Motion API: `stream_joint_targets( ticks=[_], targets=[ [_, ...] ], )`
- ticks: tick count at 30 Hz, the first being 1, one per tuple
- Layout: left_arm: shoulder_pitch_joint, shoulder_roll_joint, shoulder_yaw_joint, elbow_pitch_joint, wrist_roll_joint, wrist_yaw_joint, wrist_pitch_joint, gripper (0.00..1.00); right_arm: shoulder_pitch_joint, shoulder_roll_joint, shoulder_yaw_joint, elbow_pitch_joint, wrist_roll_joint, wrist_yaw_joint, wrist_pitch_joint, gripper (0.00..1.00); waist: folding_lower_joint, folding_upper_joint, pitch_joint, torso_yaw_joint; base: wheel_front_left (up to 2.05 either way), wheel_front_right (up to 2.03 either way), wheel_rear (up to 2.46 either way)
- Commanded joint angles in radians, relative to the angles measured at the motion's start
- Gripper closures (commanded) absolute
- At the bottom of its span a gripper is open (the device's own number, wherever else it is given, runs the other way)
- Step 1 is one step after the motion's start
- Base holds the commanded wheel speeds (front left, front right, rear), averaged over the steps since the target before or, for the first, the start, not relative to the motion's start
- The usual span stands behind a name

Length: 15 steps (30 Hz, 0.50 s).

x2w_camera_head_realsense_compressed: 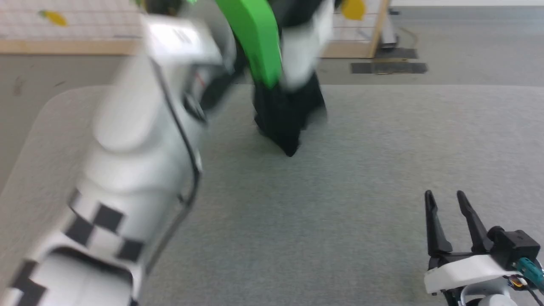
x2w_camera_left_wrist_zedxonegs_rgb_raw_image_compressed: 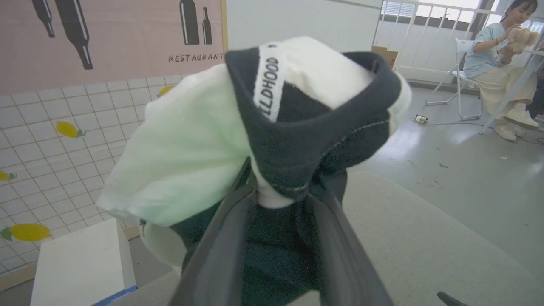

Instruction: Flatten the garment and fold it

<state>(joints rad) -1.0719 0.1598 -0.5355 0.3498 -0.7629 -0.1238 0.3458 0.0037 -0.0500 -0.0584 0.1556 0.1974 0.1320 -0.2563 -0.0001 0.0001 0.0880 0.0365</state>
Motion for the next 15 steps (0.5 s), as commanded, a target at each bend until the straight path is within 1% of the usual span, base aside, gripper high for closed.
stream_joint_targets(
  ticks=[1,7,9,13,15],
  targets=[
    [0.059,-0.001,-0.021,0.011,-0.011,-0.007,0.006,1.0,0.011,0.0,-0.006,-0.005,0.007,-0.001,-0.005,0.0,0.0001,-0.0001,-0.024,-0.059,0.0,0.0,0.0],
    [0.258,-0.021,-0.15,0.093,-0.036,-0.007,0.044,1.0,0.014,0.0,-0.028,-0.021,0.0,-0.001,-0.005,0.0,0.0001,-0.0001,0.004,-0.076,0.0,0.0,0.0],
    [0.325,-0.026,-0.2,0.128,-0.059,-0.007,0.075,1.0,0.016,0.0,-0.03,-0.024,-0.003,-0.001,-0.005,0.0,0.0001,-0.0001,0.011,-0.078,0.0,0.0,0.0],
    [0.419,-0.01,-0.316,0.199,-0.062,-0.007,0.161,1.0,0.017,0.0,-0.03,-0.025,-0.006,-0.001,-0.005,0.0,0.0001,-0.0001,0.017,-0.077,0.0,0.0,0.0],
    [0.457,-0.001,-0.357,0.224,-0.082,-0.007,0.213,1.0,0.017,0.0,-0.023,-0.024,-0.007,-0.001,-0.005,0.0,0.0001,-0.0001,0.015,-0.077,0.0,0.0,0.0]
  ],
)
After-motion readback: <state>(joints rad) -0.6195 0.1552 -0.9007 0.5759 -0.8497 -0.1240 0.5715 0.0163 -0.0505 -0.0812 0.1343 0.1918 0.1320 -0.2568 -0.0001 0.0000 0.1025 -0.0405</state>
